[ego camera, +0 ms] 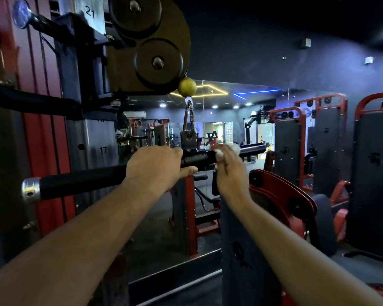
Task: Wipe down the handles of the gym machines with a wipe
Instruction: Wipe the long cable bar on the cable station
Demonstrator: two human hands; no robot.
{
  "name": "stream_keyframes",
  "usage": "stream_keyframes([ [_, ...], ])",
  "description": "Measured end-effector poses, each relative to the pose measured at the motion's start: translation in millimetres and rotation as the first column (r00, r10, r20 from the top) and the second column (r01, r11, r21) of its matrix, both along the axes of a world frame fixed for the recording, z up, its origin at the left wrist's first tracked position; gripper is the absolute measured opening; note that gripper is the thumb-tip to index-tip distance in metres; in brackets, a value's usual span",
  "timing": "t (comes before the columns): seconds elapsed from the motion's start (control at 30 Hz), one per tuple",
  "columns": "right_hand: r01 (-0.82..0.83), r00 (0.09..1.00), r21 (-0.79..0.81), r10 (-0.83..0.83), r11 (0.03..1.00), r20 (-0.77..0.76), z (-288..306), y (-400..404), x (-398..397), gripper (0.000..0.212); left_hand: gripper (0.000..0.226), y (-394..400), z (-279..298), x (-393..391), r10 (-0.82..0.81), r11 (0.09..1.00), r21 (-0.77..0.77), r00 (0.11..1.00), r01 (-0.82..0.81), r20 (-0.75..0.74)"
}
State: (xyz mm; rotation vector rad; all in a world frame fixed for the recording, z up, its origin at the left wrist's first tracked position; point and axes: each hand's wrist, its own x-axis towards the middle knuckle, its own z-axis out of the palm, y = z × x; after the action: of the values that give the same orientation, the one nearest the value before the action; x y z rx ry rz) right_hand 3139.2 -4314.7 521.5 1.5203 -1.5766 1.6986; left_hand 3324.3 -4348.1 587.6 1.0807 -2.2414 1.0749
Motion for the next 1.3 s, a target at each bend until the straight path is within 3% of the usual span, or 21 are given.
stream_keyframes([
  [0.07,-0.223,0.975,0.040,0.222,0.974,0.023,5.6,16.1,16.0,0.027,0.061,1.6,-0.5,0.7,0.008,1.000,0.004,1.000,-0.008,0.006],
  [0.13,-0.267,0.959,-0.018,0.268,0.963,0.094,25.1,23.1,2.8,0.026,0.061,1.6,-1.9,1.3,0.004,1.000,-0.004,1.000,-0.004,0.003],
  [0.23,0.016,0.981,-0.066,-0.003,0.998,0.192,60.1,21.5,-62.7,0.025,0.066,0.1,-2.6,1.0,0.010,1.000,-0.029,1.000,-0.010,0.017],
  [0.33,0.347,0.938,0.276,-0.337,0.896,-0.085,81.1,14.0,-122.0,0.027,0.069,-1.9,-4.2,-1.8,-0.012,1.000,-0.014,1.000,0.012,0.010],
  [0.37,0.413,0.911,0.394,-0.363,0.821,-0.198,82.6,11.3,-129.3,0.028,0.070,-1.9,-5.3,-2.6,-0.019,1.000,-0.008,1.000,0.019,0.002],
  [0.43,0.452,0.887,0.484,-0.324,0.749,-0.328,82.3,7.5,-124.8,0.028,0.070,-1.2,-6.3,-2.0,-0.017,1.000,-0.009,1.000,0.017,-0.001],
  [0.6,0.219,0.960,0.485,-0.099,0.847,-0.261,68.5,11.5,-50.1,0.026,0.067,5.0,0.0,1.8,0.015,1.000,0.012,1.000,-0.015,0.009],
  [0.7,0.047,0.967,0.389,0.055,0.920,-0.247,53.5,16.4,-4.4,0.027,0.060,7.0,-0.1,0.2,0.005,1.000,0.018,1.000,-0.004,-0.010],
  [0.77,-0.191,0.971,0.303,0.225,0.934,-0.081,47.4,21.9,6.0,0.026,0.058,8.0,-1.5,0.2,-0.003,1.000,0.015,1.000,0.004,-0.030],
  [0.83,-0.476,0.858,0.091,0.439,0.875,0.267,47.2,28.3,-9.5,0.024,0.059,9.2,-2.2,0.8,-0.003,1.000,0.016,0.999,0.004,-0.040],
  [0.87,-0.514,0.758,-0.079,0.495,0.854,0.426,48.8,30.3,-24.4,0.024,0.059,9.8,-2.7,0.9,-0.004,1.000,0.022,0.999,0.005,-0.041],
  [0.97,-0.174,0.512,-0.468,0.486,0.866,0.708,51.3,34.2,-79.1,0.021,0.063,12.1,-3.3,-0.4,-0.012,0.999,0.035,0.999,0.013,-0.031],
  [1.03,0.024,0.405,-0.515,0.463,0.857,0.789,44.5,33.3,-99.9,0.015,0.063,13.6,-3.8,-1.4,-0.014,0.999,0.047,0.999,0.016,-0.038],
  [1.13,0.003,0.313,-0.496,0.470,0.868,0.825,37.3,18.9,-92.0,0.015,0.064,16.4,-4.5,-3.3,-0.014,0.999,0.044,0.999,0.016,-0.043],
  [1.23,0.041,0.151,-0.649,0.638,0.760,0.755,41.3,2.2,-55.6,0.020,0.065,17.9,-6.5,-4.4,-0.029,0.998,0.052,0.998,0.032,-0.055],
  [1.3,0.055,0.095,-0.695,0.689,0.717,0.718,44.2,-1.3,-23.6,0.024,0.064,19.1,-7.5,-5.0,-0.034,0.997,0.063,0.997,0.038,-0.064],
])
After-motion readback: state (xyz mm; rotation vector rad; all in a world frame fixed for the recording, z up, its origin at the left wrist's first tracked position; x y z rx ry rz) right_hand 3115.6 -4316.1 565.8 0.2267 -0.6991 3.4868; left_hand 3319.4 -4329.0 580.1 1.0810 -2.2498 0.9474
